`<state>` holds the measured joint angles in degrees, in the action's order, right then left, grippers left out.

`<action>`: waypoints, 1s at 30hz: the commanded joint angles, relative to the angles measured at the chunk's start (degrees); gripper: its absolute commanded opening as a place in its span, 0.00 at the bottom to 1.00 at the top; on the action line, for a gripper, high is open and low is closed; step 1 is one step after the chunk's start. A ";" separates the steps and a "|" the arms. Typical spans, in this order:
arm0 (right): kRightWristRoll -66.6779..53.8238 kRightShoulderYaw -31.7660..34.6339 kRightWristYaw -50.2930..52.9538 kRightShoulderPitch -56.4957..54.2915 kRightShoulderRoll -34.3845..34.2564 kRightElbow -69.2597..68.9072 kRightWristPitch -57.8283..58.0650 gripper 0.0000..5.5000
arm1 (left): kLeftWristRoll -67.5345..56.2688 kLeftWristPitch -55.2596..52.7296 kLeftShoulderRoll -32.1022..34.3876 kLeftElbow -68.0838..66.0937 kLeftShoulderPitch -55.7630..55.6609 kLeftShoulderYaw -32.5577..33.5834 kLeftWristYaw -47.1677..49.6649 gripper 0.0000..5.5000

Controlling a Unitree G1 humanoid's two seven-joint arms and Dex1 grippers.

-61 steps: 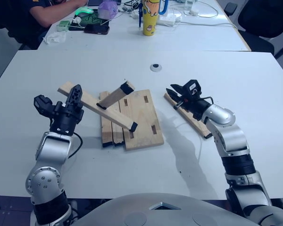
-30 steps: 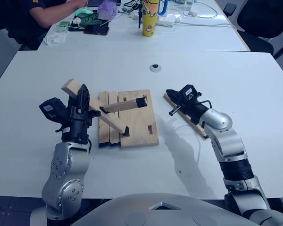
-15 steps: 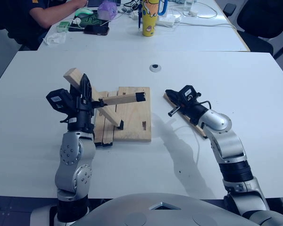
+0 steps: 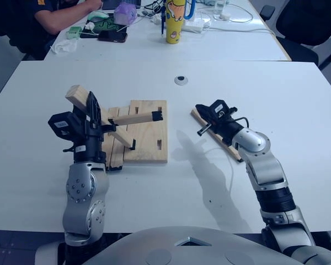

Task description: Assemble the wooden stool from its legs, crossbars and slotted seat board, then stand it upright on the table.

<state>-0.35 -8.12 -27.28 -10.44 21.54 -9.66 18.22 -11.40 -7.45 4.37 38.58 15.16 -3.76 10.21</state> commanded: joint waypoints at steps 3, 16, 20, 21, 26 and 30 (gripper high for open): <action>0.49 -0.01 0.30 -0.95 -0.02 0.15 -0.43 0.00 | 6.37 -3.22 5.60 -12.02 10.02 -3.74 -6.09 0.19; 0.27 -0.01 0.73 -0.70 -0.79 0.19 -0.68 0.00 | 7.17 0.98 3.78 -2.92 4.37 0.92 -6.68 0.30; 0.46 -0.36 0.72 -0.45 -1.03 0.33 -0.89 0.00 | 8.64 0.29 2.95 1.16 0.57 2.13 -6.29 0.39; 0.52 -0.49 0.68 -0.40 -1.06 0.36 -0.95 0.00 | 9.02 -0.08 2.77 1.82 -0.19 1.96 -6.37 0.44; 0.68 -0.68 0.66 -0.75 -1.17 0.65 -1.09 0.00 | 11.66 -2.57 2.06 5.07 -3.48 1.43 -6.05 0.47; 0.82 -0.53 0.99 -0.54 -1.30 0.44 -1.03 0.00 | 13.13 -5.39 2.44 7.85 -7.74 2.15 -6.30 0.47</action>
<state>-0.12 -8.40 -26.92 -10.45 20.43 -8.96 17.27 0.79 -10.98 6.72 44.40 10.28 -2.08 4.16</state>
